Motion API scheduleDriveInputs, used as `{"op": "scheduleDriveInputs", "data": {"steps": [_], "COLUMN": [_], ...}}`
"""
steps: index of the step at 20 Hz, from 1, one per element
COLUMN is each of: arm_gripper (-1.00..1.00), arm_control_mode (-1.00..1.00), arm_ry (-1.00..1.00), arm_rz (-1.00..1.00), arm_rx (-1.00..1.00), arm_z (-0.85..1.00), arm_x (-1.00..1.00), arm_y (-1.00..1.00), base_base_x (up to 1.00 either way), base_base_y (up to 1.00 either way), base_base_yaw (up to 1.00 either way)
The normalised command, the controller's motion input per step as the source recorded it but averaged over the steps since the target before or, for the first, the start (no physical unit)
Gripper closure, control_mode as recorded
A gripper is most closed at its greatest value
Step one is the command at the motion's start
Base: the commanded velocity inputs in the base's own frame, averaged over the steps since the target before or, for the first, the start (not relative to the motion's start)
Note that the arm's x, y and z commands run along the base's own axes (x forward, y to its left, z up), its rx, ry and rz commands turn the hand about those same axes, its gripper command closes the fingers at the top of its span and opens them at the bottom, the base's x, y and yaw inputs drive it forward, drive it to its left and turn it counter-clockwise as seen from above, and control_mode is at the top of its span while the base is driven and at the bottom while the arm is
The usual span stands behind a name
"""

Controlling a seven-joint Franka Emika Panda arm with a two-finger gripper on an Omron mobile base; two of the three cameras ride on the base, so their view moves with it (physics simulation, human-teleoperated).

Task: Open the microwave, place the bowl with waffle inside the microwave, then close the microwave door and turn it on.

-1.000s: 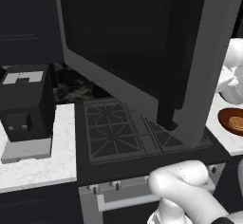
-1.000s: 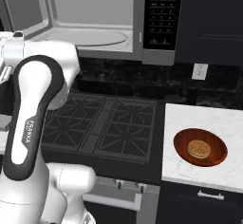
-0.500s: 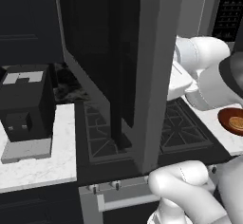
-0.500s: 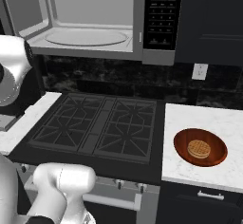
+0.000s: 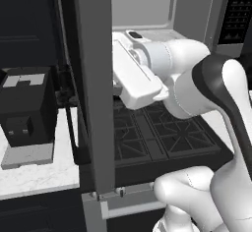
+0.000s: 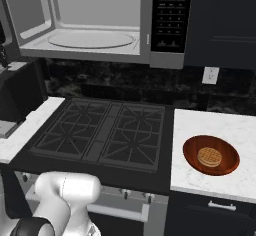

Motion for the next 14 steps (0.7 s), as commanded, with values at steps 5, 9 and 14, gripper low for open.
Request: {"op": "scheduleDriveInputs", "data": {"steps": [5,9,14], "arm_gripper": [-1.00,-1.00,-1.00], "arm_control_mode": [-1.00,-1.00,-1.00], "arm_ry": [0.00,0.00,0.00], "arm_rz": [-0.07,-0.13,-0.22], "arm_rx": [-0.01,0.00,0.05], "arm_z": [0.00,0.00,0.01], "arm_x": [-0.03,-0.18,-0.34], "arm_y": [-0.13,-0.54,-0.97], "base_base_x": [0.00,0.00,0.00], "base_base_y": [0.00,0.00,0.00], "base_base_yaw": [0.00,0.00,0.00]}}
